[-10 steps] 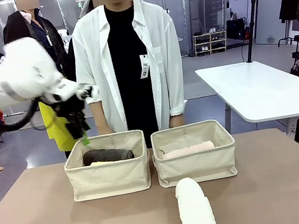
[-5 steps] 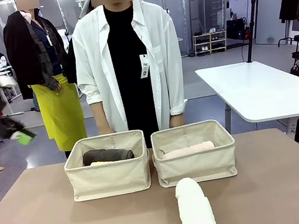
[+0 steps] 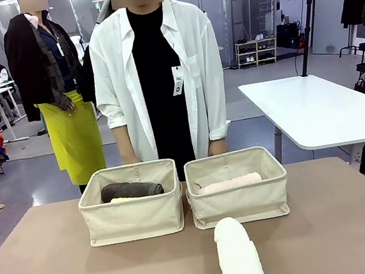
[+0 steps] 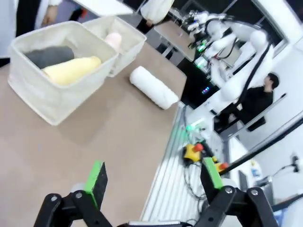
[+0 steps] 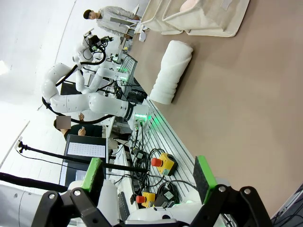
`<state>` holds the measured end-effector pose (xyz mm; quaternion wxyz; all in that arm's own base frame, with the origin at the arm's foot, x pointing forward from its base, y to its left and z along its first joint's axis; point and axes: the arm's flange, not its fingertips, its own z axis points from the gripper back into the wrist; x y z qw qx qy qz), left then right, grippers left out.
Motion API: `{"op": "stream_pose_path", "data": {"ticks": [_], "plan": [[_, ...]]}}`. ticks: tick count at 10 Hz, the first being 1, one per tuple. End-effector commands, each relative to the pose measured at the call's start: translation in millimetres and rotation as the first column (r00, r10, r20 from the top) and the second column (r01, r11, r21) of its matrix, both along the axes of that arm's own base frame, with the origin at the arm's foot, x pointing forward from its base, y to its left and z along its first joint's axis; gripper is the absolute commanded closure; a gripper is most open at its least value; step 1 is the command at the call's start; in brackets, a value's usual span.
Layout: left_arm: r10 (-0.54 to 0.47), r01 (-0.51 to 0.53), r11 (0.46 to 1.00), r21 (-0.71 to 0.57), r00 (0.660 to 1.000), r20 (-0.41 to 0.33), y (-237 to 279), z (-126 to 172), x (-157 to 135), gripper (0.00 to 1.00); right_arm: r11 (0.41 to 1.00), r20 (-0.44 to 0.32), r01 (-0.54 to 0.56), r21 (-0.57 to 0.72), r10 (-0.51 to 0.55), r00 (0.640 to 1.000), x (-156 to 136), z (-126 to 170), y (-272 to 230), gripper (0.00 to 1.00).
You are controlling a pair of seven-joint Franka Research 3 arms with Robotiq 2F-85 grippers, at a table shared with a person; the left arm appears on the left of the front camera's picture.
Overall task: Divide the towels into two baskets.
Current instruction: Pick up one hotel-folded towel from the bottom of the table and place it in the Fabric basket indicated by the person.
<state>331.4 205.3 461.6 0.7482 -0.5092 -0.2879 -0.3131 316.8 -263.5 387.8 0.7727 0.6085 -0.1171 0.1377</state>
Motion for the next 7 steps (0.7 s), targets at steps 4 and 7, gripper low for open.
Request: {"op": "stream_pose_path", "data": {"ticks": [4, 7], "plan": [[-0.040, 0.025, 0.997, -0.071, 0.974, -0.224, 64, -68, 18, 0.00, 1.000, 0.013, -0.007, -0.009, 0.007, 1.000, -4, 1, 1, 0.04], [-0.003, -0.010, 0.998, -0.061, 0.979, -0.202, 51, -72, 4, 0.00, 1.000, 0.013, -0.007, -0.009, 0.007, 1.000, -4, 1, 1, 0.04]]}}
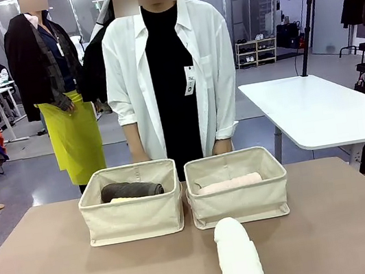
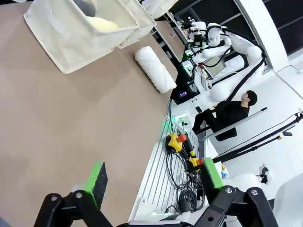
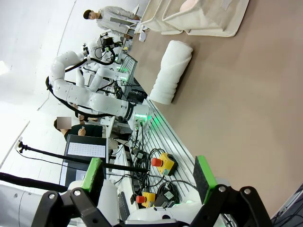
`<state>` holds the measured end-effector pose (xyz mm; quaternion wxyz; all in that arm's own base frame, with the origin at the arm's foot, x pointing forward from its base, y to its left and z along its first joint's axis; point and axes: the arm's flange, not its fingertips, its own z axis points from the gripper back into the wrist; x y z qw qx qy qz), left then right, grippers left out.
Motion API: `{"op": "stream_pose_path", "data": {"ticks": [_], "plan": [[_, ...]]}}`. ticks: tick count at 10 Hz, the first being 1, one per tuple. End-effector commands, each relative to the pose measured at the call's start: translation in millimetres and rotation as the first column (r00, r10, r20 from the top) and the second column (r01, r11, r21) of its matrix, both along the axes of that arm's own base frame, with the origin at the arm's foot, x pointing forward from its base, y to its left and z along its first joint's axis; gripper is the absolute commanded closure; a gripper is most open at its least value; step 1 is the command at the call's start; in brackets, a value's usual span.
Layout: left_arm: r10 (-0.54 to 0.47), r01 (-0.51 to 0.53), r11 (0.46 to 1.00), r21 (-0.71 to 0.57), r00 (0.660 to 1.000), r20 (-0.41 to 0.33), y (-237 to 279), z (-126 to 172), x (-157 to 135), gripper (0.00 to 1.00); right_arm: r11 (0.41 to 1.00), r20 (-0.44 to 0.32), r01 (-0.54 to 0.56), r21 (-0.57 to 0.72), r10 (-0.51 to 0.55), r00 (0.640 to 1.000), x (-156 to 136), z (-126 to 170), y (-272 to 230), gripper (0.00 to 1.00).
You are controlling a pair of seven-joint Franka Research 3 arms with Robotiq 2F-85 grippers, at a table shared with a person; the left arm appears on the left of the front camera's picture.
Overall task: Divide the towels into two baskets.
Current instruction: Pick up one hotel-folded towel from the bottom of the table and place it in the Fabric basket indicated by the person.
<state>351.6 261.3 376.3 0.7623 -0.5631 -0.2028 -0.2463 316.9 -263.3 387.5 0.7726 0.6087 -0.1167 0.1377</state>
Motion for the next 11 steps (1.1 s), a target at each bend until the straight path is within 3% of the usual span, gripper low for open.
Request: {"op": "stream_pose_path", "data": {"ticks": [1, 10, 11], "plan": [[0.015, -0.014, 1.000, -0.009, 0.999, 0.034, -5, 13, -16, 0.00, 1.000, 0.013, -0.007, -0.009, 0.007, 1.000, -4, 1, 1, 0.04], [0.015, -0.014, 1.000, -0.009, 0.999, 0.034, -5, 13, -16, 0.00, 1.000, 0.000, 0.000, 0.000, 0.000, 1.000, 0, 0, 0, 0.04], [0.015, -0.014, 1.000, -0.009, 0.999, 0.034, -5, 13, -16, 0.00, 1.000, -0.003, -0.029, -0.009, 0.029, 1.000, 9, 11, 21, 0.04]]}}
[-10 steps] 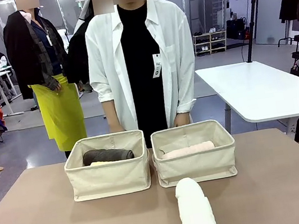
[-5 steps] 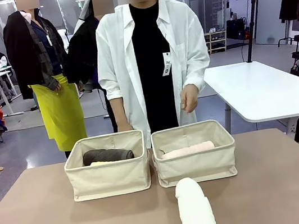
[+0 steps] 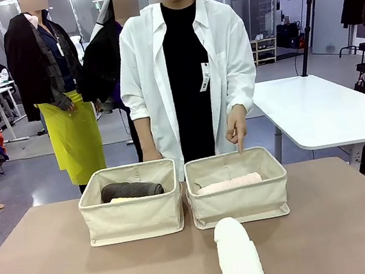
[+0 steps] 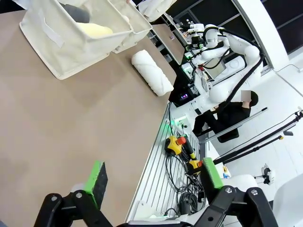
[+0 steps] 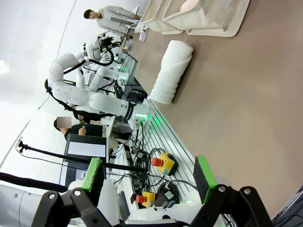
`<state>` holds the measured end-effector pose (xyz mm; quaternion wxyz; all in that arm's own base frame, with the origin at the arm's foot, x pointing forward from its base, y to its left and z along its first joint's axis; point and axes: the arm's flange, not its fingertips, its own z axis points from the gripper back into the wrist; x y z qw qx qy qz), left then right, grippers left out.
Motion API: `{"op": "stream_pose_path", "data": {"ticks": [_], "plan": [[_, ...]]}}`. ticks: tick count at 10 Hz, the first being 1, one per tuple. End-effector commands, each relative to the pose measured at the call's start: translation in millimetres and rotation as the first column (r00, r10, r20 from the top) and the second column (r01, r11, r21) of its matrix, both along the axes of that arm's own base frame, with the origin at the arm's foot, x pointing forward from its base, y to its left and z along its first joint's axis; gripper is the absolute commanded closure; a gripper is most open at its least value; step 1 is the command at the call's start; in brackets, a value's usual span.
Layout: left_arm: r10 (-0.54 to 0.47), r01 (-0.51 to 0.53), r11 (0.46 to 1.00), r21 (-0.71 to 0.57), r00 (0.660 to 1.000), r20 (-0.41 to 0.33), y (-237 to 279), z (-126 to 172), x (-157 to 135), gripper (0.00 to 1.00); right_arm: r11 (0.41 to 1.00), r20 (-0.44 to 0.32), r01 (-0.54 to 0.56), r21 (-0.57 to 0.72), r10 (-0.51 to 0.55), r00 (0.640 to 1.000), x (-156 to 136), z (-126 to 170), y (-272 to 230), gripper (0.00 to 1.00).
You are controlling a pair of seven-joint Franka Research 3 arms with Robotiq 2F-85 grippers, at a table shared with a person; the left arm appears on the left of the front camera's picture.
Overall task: Divide the towels into two baskets.
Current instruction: Pick up one hotel-folded towel from the bottom of the table and place it in the Fabric basket indicated by the person.
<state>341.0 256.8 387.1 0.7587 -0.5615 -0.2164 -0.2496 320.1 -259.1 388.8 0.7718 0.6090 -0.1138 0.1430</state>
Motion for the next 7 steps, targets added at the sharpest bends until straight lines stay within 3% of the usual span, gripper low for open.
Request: {"op": "stream_pose_path", "data": {"ticks": [1, 4, 6, 7], "plan": [[0.005, -0.005, 1.000, -0.002, 1.000, 0.007, -1, 2, -5, 0.00, 0.996, -0.044, -0.045, -0.072, 0.042, 0.998, 16, 21, 43, 0.04], [0.005, -0.005, 1.000, -0.002, 1.000, 0.007, -1, 2, -5, 0.00, 0.962, -0.156, -0.074, -0.262, 0.034, 0.987, 39, 62, 138, 0.04], [0.005, -0.005, 1.000, -0.002, 1.000, 0.007, -1, 2, -5, 0.00, 0.934, -0.162, -0.074, -0.350, 0.017, 0.987, 36, 80, 205, 0.04], [0.005, -0.005, 1.000, -0.002, 1.000, 0.007, -1, 2, -5, 0.00, 0.907, -0.169, -0.018, -0.420, -0.059, 0.984, 31, 81, 241, 0.04]]}}
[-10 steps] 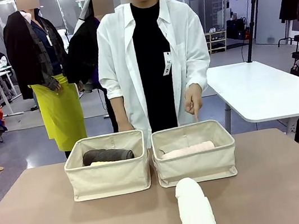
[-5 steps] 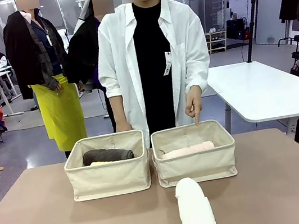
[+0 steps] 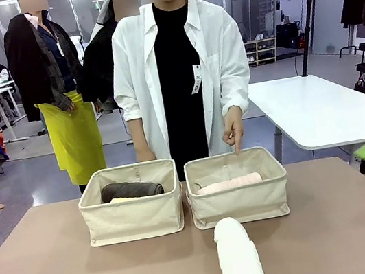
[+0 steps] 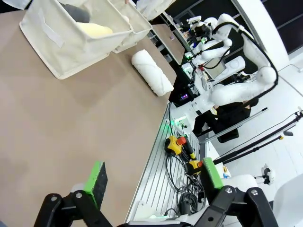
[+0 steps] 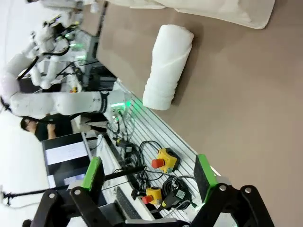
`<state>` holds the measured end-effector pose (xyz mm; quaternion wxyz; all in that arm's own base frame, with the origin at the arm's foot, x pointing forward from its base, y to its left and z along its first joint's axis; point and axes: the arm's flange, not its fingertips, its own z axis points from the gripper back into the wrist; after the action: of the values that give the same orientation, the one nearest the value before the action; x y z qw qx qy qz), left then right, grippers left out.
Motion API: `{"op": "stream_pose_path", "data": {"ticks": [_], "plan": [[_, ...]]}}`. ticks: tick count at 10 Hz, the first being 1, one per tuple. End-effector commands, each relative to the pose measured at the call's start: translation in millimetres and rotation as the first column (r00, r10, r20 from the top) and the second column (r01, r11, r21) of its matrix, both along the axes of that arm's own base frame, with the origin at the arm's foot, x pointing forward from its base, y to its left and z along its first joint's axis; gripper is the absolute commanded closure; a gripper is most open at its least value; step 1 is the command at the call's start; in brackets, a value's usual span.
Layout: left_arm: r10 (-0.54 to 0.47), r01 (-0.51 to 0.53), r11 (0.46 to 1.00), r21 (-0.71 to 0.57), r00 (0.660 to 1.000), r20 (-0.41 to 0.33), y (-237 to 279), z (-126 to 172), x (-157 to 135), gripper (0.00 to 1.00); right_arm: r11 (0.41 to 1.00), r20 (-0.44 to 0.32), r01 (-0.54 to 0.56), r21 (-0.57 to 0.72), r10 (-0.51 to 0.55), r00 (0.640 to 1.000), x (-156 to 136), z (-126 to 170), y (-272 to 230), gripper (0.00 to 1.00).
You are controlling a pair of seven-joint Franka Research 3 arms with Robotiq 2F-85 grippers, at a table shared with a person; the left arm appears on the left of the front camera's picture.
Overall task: Divide the towels into two baskets.
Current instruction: Pick up one hotel-folded towel from the bottom of the table and place it in the Fabric basket indicated by the person.
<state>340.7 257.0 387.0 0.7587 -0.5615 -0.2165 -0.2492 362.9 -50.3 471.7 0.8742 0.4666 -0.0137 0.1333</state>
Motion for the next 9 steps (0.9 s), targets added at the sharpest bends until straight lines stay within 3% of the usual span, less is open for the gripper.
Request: {"op": "stream_pose_path", "data": {"ticks": [1, 4, 9], "plan": [[0.005, -0.005, 1.000, -0.001, 1.000, 0.008, -1, 2, -5, 0.00, 0.988, 0.000, 0.101, -0.113, -0.101, 0.995, -16, -6, 65, 0.04], [0.005, -0.005, 1.000, -0.001, 1.000, 0.008, -1, 2, -5, 0.00, 0.951, 0.008, 0.204, -0.234, -0.208, 0.978, -20, -26, 148, 0.04], [0.005, -0.005, 1.000, -0.001, 1.000, 0.008, -1, 2, -5, 0.00, 0.867, 0.047, 0.218, -0.447, -0.221, 0.974, -2, -52, 233, 0.04]]}}
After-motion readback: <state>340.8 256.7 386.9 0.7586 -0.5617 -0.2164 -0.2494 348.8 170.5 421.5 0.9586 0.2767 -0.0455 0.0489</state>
